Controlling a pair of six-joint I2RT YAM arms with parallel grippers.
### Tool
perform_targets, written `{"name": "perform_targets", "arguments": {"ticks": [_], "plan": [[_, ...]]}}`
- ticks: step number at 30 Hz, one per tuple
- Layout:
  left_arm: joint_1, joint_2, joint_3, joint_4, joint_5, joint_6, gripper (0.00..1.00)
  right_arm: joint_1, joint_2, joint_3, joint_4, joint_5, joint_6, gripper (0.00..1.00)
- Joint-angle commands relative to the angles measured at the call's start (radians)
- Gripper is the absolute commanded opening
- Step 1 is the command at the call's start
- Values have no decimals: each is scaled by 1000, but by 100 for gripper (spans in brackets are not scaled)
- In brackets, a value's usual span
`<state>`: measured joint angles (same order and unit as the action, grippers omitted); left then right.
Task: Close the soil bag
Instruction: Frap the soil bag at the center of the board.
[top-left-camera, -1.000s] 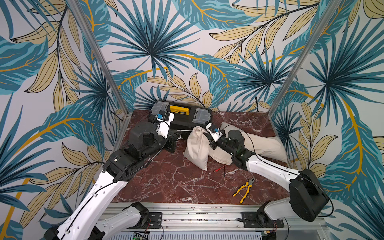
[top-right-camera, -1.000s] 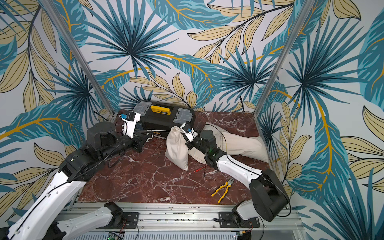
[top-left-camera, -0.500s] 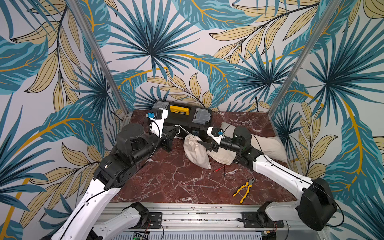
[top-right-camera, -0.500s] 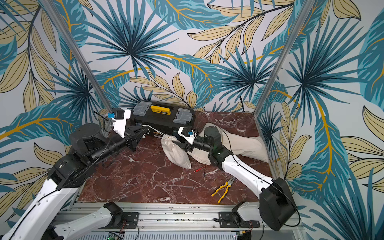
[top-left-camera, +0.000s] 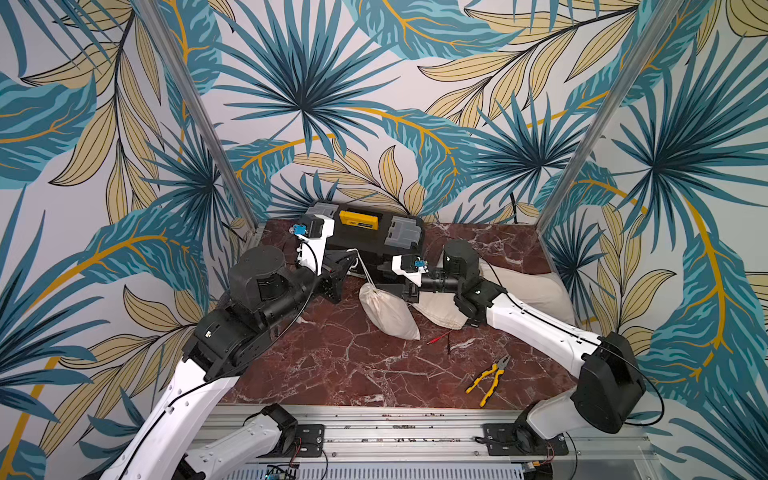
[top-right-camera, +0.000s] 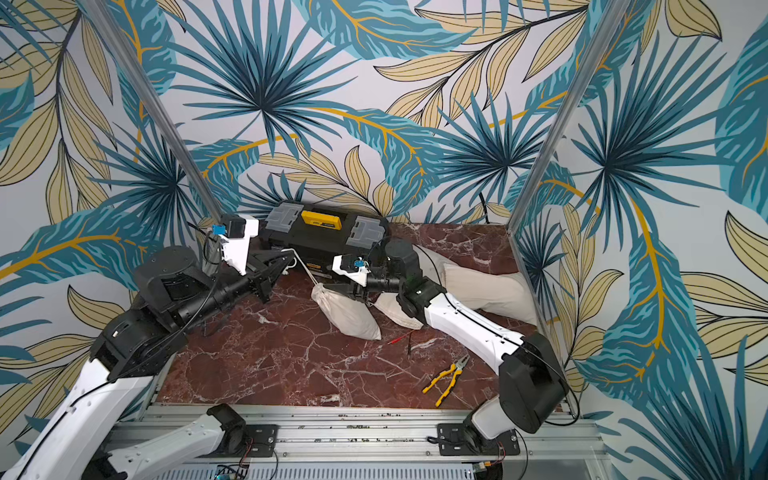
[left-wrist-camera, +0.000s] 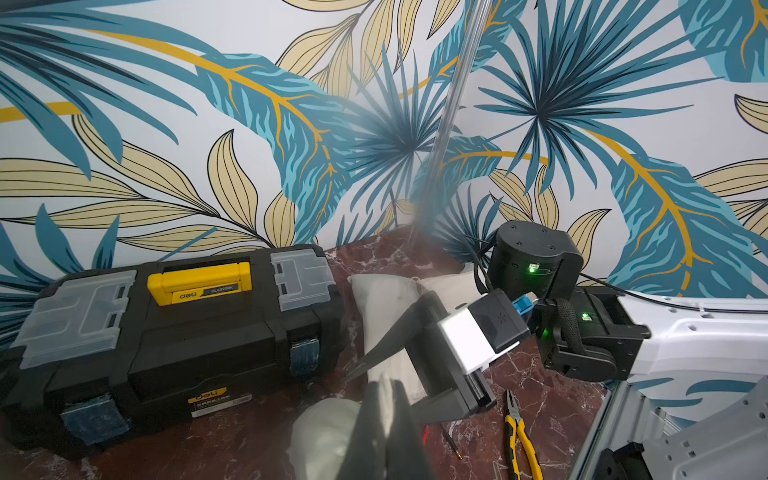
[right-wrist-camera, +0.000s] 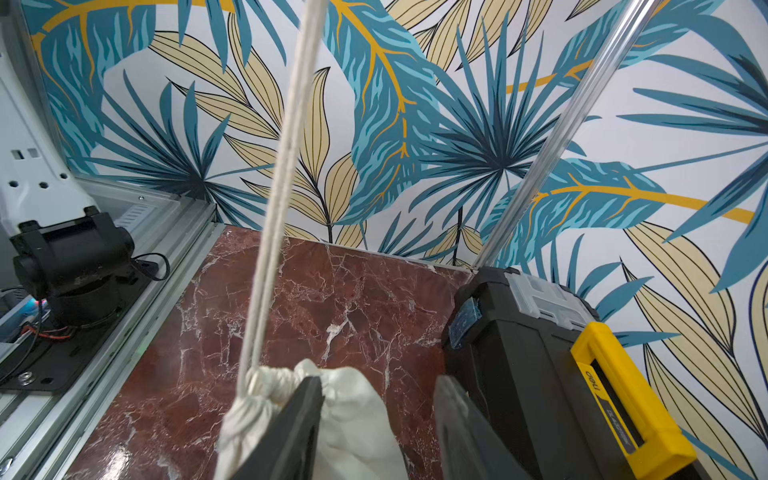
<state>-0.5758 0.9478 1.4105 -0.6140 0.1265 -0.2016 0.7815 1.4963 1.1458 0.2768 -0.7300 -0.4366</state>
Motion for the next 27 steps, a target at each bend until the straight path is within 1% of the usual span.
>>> {"name": "perform_targets", "arguments": {"ticks": [1,3,5,7,10,11,12,14,16,18,19,22,27], "plan": [[6,-16,34,10,-41,26,0,2,-78,-23,-31,-1,-3,51],[5,-15,29,13,-56,29,0,2,-105,-23,-77,12,-14,52],[6,-12,23,21,-55,28,0,34,-110,-13,-111,-12,-15,53],[5,-6,22,30,-46,26,0,53,-91,-6,-99,-27,-6,55],[6,0,25,38,-36,24,0,78,-30,28,-65,-22,21,54],[6,1,26,39,-35,24,0,82,-8,44,-64,-17,28,51],[6,1,28,39,-35,24,0,85,17,62,-64,-9,35,46],[6,-2,29,39,-37,23,0,86,54,89,-63,27,45,30],[6,-6,33,34,-44,25,0,85,75,101,-87,58,27,15],[6,-14,50,24,-58,27,0,85,90,97,-130,90,-7,3],[5,-17,64,13,-61,31,0,83,96,92,-149,111,-24,0],[6,-25,126,-22,-79,47,0,76,118,62,-202,175,-62,0],[7,-24,225,-48,-86,57,0,50,191,25,-222,274,-67,0]]}}
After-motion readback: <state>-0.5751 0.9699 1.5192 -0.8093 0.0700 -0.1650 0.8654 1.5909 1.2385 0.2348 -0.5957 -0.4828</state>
